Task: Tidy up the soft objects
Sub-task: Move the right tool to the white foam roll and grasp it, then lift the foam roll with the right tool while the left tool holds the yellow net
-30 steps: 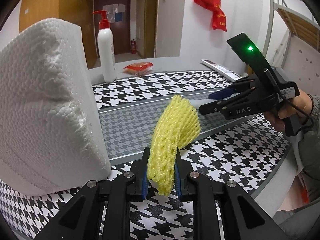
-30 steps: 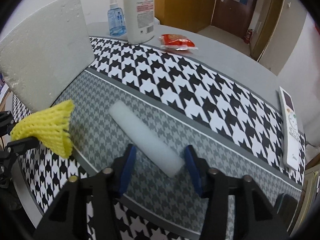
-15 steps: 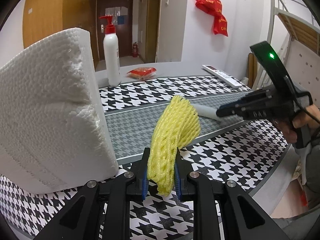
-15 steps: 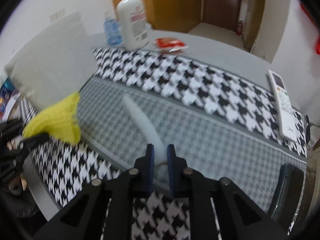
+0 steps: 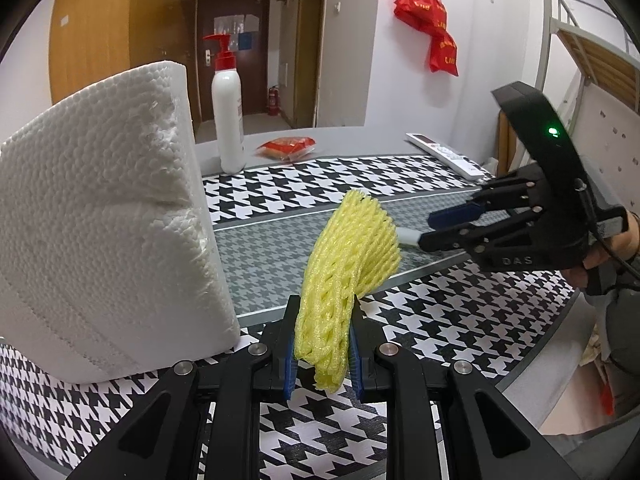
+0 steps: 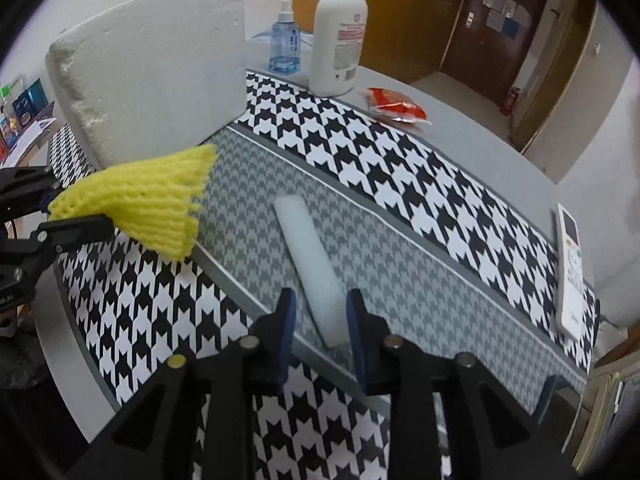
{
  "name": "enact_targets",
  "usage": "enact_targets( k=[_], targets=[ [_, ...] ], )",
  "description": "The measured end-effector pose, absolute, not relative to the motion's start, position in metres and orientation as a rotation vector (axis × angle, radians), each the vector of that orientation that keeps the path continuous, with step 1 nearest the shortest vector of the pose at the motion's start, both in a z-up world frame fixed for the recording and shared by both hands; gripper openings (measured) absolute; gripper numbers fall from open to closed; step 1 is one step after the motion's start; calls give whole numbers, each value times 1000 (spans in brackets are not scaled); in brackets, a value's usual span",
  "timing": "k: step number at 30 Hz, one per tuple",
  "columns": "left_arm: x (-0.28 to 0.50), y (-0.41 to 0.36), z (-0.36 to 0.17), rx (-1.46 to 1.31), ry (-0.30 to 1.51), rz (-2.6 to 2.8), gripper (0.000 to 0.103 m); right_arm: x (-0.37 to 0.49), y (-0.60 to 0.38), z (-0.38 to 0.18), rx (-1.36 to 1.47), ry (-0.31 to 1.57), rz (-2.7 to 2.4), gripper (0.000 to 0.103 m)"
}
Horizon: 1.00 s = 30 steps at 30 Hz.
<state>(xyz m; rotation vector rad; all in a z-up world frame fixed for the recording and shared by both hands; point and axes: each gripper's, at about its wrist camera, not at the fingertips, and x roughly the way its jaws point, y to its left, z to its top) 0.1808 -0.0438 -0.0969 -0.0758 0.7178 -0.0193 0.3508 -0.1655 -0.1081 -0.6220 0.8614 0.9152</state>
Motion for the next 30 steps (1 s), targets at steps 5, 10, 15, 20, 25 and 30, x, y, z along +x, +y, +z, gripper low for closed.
enact_targets(
  k=[5,10,15,20,25,30],
  targets=[
    [179,-41,-97,-81,720,-14,22,363,-154,-115,-613,898,949,31],
    [177,-38,-100,-91,730,-15,22,366,-147,-120,-614,911,964,31],
    [177,-37,-99,-97,734,-14,22,370,-142,-125,-613,927,966,32],
    [178,-35,-99,-99,738,-11,22,377,-134,-126,-588,937,979,31],
    [178,-33,-100,-102,739,6,22,381,-141,-124,-509,959,967,25],
    [180,-35,-99,-101,732,5,22,378,-155,-117,-447,947,950,25]
  ],
)
